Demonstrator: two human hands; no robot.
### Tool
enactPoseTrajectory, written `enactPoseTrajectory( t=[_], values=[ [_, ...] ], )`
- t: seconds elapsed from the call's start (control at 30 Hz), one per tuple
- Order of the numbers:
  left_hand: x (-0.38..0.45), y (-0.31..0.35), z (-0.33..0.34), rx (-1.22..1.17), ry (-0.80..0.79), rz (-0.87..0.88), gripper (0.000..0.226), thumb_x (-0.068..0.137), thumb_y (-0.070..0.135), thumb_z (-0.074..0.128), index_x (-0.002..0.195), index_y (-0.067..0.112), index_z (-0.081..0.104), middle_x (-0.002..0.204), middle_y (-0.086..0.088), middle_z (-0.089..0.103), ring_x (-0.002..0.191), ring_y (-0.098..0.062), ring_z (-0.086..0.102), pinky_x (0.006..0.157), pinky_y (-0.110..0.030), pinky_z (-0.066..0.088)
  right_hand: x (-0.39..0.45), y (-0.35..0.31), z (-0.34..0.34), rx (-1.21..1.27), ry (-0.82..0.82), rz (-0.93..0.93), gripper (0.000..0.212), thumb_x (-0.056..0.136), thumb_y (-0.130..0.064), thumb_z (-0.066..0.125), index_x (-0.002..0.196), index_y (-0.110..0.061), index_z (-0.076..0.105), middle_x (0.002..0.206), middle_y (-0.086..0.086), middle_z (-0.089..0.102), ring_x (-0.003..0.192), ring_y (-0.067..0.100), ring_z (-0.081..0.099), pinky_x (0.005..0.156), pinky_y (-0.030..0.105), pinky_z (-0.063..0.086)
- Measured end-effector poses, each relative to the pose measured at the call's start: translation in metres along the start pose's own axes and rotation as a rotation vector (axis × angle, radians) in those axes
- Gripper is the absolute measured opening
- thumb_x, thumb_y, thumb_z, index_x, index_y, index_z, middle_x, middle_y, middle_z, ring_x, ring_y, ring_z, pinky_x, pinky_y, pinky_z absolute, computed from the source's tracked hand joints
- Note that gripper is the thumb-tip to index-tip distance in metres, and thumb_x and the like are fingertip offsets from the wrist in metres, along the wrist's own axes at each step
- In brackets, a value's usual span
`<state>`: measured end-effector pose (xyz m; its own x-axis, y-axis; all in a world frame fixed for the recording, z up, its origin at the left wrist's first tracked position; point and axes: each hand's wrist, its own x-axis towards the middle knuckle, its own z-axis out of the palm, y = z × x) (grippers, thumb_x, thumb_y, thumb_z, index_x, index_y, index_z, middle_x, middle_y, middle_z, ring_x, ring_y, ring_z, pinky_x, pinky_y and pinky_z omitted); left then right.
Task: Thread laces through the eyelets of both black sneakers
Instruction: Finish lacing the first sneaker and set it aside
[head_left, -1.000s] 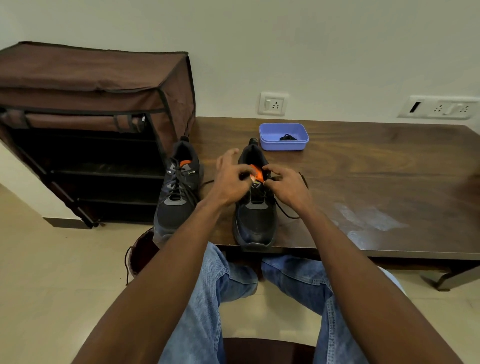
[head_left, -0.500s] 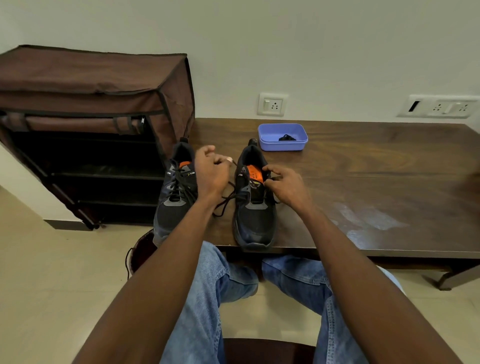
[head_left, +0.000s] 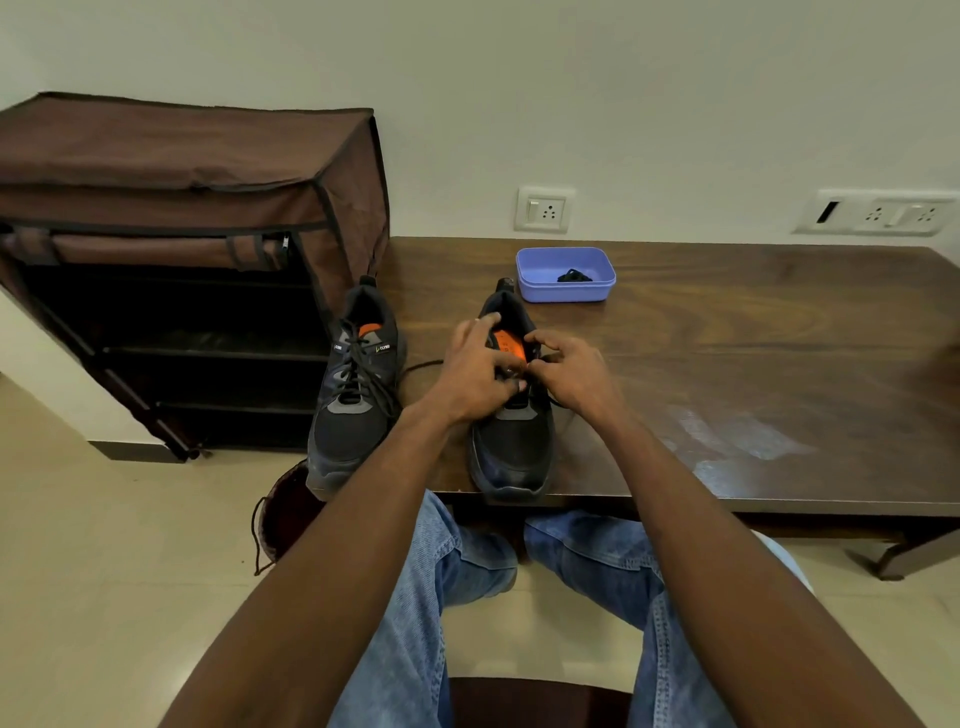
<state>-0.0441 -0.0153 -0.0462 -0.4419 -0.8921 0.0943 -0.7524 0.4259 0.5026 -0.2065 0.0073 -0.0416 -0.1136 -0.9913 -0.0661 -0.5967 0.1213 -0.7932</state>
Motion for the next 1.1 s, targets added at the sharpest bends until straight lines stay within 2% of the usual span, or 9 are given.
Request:
enactPoseTrajectory(
  t=[0.17,0.33,0.47,0.6,0.77,0.83,0.97,1.03,1.1],
  values=[
    [-0.001,0.001,-0.001,-0.190,-0.028,-0.052,0.015,0.092,0.018,0.068,0.077,0.016,0.067,0.154,-0.008,0.036,0.139,-0.025,0.034,0.113,-0.035,0.030,0.001,0.001,0.001,0.002,-0.001,-0.005,0.043,0.093,-0.019,0.063,0.134,-0.032,0.060,0.116,-0.006,0.066,0.093,0.010,0.065,0.081,0.031,0.056],
    [-0.003,0.002,-0.011,-0.618,0.286,-0.282,0.025,0.099,0.009,0.054,0.078,0.022,0.054,0.092,0.006,0.057,0.087,-0.009,0.061,0.082,-0.028,0.056,0.000,0.001,0.001,0.059,0.005,0.008,0.042,0.094,-0.017,0.063,0.134,-0.031,0.061,0.122,-0.005,0.065,0.094,0.007,0.064,0.082,0.029,0.055],
    [0.005,-0.014,-0.017,-0.935,0.573,-0.552,0.010,0.101,0.010,0.046,0.100,0.013,0.056,0.096,-0.009,0.064,0.081,-0.013,0.069,0.072,-0.034,0.062,0.002,0.000,0.000,0.046,0.006,0.017,0.044,0.094,-0.018,0.063,0.136,-0.031,0.059,0.130,-0.004,0.061,0.098,0.008,0.059,0.084,0.028,0.051],
    [0.001,-0.030,-0.023,-0.641,0.772,-0.672,0.014,0.090,0.014,0.050,0.100,0.016,0.059,0.114,-0.006,0.060,0.092,-0.022,0.064,0.084,-0.037,0.055,0.002,0.001,0.001,0.047,-0.001,0.024,0.042,0.094,-0.018,0.063,0.133,-0.034,0.060,0.120,-0.005,0.063,0.093,0.007,0.063,0.088,0.038,0.058],
    [0.002,-0.025,-0.013,-0.350,0.492,-0.274,0.039,0.083,-0.004,0.060,0.110,0.022,0.069,0.148,-0.006,0.039,0.140,-0.023,0.029,0.115,-0.033,0.026,0.004,0.001,0.003,0.030,-0.004,0.025,0.045,0.094,-0.018,0.063,0.136,-0.032,0.059,0.116,-0.006,0.061,0.090,0.007,0.064,0.084,0.036,0.060],
    [0.003,-0.017,-0.007,-0.266,0.255,-0.108,0.029,0.085,0.006,0.068,0.107,0.025,0.074,0.154,-0.003,0.034,0.144,-0.024,0.018,0.121,-0.046,0.020,0.003,0.002,0.002,0.033,-0.004,0.013,0.043,0.094,-0.019,0.063,0.134,-0.032,0.060,0.115,-0.005,0.064,0.090,0.009,0.066,0.082,0.036,0.060],
    [0.003,-0.007,0.002,-0.018,-0.124,-0.039,0.019,0.090,0.025,0.071,0.108,0.021,0.077,0.164,-0.002,0.014,0.147,-0.027,0.009,0.121,-0.044,0.012,0.003,0.003,0.002,-0.001,0.009,-0.001,0.041,0.092,-0.020,0.063,0.131,-0.032,0.061,0.116,-0.003,0.066,0.094,0.012,0.066,0.084,0.038,0.059],
    [0.004,-0.008,0.002,-0.088,-0.116,-0.048,0.022,0.089,0.020,0.073,0.109,0.013,0.076,0.159,-0.008,0.029,0.144,-0.019,0.022,0.120,-0.035,0.016,0.004,0.002,0.003,-0.006,0.006,0.007,0.043,0.093,-0.020,0.063,0.133,-0.032,0.061,0.118,-0.002,0.066,0.092,0.012,0.066,0.083,0.037,0.060],
    [0.002,-0.005,0.000,-0.336,-0.117,-0.131,0.049,0.086,0.009,0.073,0.132,0.002,0.059,0.122,-0.009,0.066,0.114,-0.003,0.052,0.110,-0.023,0.028,0.004,0.003,0.004,-0.014,0.008,0.012,0.044,0.092,-0.021,0.064,0.134,-0.032,0.060,0.117,-0.001,0.067,0.089,0.012,0.068,0.081,0.037,0.060]
  ],
)
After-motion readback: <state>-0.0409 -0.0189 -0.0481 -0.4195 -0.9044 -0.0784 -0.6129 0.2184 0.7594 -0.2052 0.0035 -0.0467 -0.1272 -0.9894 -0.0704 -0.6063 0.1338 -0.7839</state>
